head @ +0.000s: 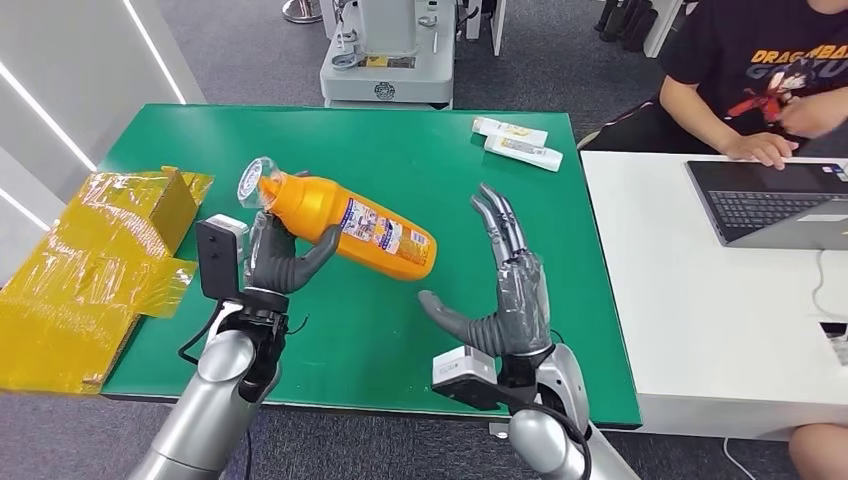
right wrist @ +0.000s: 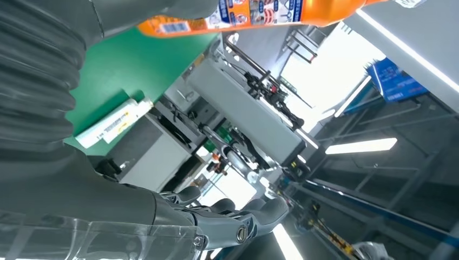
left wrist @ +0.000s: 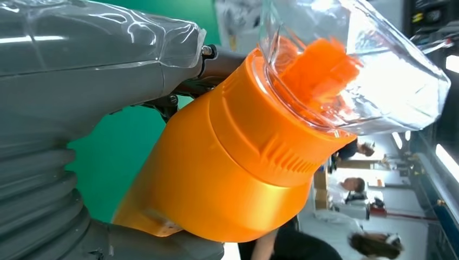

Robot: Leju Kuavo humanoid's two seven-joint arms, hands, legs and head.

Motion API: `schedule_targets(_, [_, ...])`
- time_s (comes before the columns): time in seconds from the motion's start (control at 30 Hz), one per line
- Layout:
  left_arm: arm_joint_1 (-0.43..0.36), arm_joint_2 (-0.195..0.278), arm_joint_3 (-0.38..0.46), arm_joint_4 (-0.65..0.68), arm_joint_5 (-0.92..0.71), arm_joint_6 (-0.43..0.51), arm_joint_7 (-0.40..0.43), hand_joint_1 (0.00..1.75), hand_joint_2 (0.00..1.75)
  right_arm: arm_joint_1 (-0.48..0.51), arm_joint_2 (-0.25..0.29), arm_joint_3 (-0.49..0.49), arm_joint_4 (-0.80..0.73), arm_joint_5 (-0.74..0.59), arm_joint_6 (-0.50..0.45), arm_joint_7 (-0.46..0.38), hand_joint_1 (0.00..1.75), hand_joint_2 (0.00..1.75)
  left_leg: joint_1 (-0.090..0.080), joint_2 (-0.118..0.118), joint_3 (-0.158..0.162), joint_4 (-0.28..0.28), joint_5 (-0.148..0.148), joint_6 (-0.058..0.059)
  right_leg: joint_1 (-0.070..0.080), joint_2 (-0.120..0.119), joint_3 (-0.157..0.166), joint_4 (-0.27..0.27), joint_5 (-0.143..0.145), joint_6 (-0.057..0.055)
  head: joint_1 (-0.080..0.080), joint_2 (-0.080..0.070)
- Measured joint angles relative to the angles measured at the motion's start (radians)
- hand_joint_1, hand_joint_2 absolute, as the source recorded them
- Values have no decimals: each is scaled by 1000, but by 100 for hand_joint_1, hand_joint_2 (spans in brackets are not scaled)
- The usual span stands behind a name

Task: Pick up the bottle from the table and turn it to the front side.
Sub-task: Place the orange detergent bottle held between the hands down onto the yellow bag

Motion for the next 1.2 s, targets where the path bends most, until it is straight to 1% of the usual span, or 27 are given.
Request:
schedule_targets(0.07, [-12, 26, 10, -22, -81, 22, 11, 175, 175, 15, -1, -2, -18, 10, -11, -3, 0, 175, 0, 0, 0, 0, 0, 0, 0, 0, 0, 0, 0, 0, 0, 0])
schedule_targets(0.17, [-56, 93, 29, -40, -214, 32, 41, 175, 175, 45, -4, -5, -42, 16, -36, -5, 0, 175, 1, 0, 0, 0, 0, 0, 0, 0, 0, 1, 0, 0, 0, 0])
schedule_targets(0.27, [-107, 168, 55, -42, -336, 21, 67, 175, 175, 83, -8, -8, -62, 8, -63, -10, 0, 175, 1, 0, 0, 0, 1, -1, 1, 0, -1, 2, 0, -1, 0, 0])
schedule_targets(0.4, [-157, 241, 80, -42, -471, 2, 111, 175, 175, 125, -9, -13, -81, -12, -68, -16, 0, 175, 1, 0, 0, -1, 2, -3, 1, 0, -1, 2, 0, -1, 0, 0])
schedule_targets(0.47, [-181, 287, 82, -40, -545, -11, 127, 175, 175, 147, -9, -15, -92, -20, -64, -19, 0, 175, 1, 1, 0, -1, 2, -3, 1, 1, -2, 2, 0, -1, 0, 0])
schedule_targets(0.57, [-223, 365, 85, -29, -592, -34, 131, 175, 175, 176, -9, -15, -108, -25, -53, -20, 0, 175, 1, 3, 0, -1, 2, -3, 1, 3, -3, 2, 0, -2, 0, 0])
schedule_targets(0.63, [-243, 402, 88, -21, -596, -41, 130, 175, 175, 187, -9, -16, -116, -25, -50, -21, 0, 175, 1, 3, 0, -1, 2, -3, 1, 3, -3, 2, 0, -2, 0, 0])
schedule_targets(0.77, [-258, 438, 89, -11, -600, -47, 129, 175, 175, 194, -9, -18, -126, -26, -47, -21, 0, 175, 1, 2, 0, -1, 2, -3, 1, 2, -3, 2, 1, -2, 0, 0])
schedule_targets(0.83, [-259, 460, 85, -10, -644, -42, 147, 175, 175, 196, -8, -21, -127, -30, -36, -23, 0, 175, 1, 3, 0, -1, 2, -3, 1, 3, -3, 2, 1, -3, 1, 0])
schedule_targets(0.87, [-260, 484, 79, -9, -690, -40, 159, 175, 175, 198, -7, -22, -129, -33, -27, -26, 0, 175, 1, 5, 0, -1, 2, -4, 1, 5, -3, 2, 1, -3, 1, 0])
schedule_targets(0.93, [-260, 550, 68, -9, -784, -39, 175, 175, 175, 209, -2, -23, -133, -36, -11, -31, 0, 175, 1, 10, 0, -2, 2, -4, 1, 9, -6, 3, 2, -5, 0, 0])
schedule_targets(0.97, [-261, 584, 64, -9, -820, -41, 173, 175, 175, 216, 0, -24, -135, -36, -5, -34, 0, 175, 1, 11, 0, -2, 2, -5, 1, 10, -7, 3, 2, -5, 0, 0])
schedule_targets(1.03, [-262, 635, 57, -9, -890, -51, 167, 175, 175, 225, 4, -27, -138, -36, 7, -38, 0, 175, 1, 12, -1, -2, 2, -5, 1, 11, -7, 3, 2, -6, 0, 0])
schedule_targets(1.13, [-262, 688, 31, -8, -1014, -84, 166, 175, 175, 232, 14, -30, -144, -36, 30, -43, 0, 175, 1, 11, -1, -2, 2, -5, 2, 10, -7, 3, 2, -7, 0, 0])
schedule_targets(1.2, [-262, 703, 10, -2, -1064, -109, 164, 175, 175, 237, 21, -33, -148, -35, 43, -45, 0, 175, 1, 11, -1, -2, 2, -5, 2, 10, -7, 3, 2, -7, 1, 0])
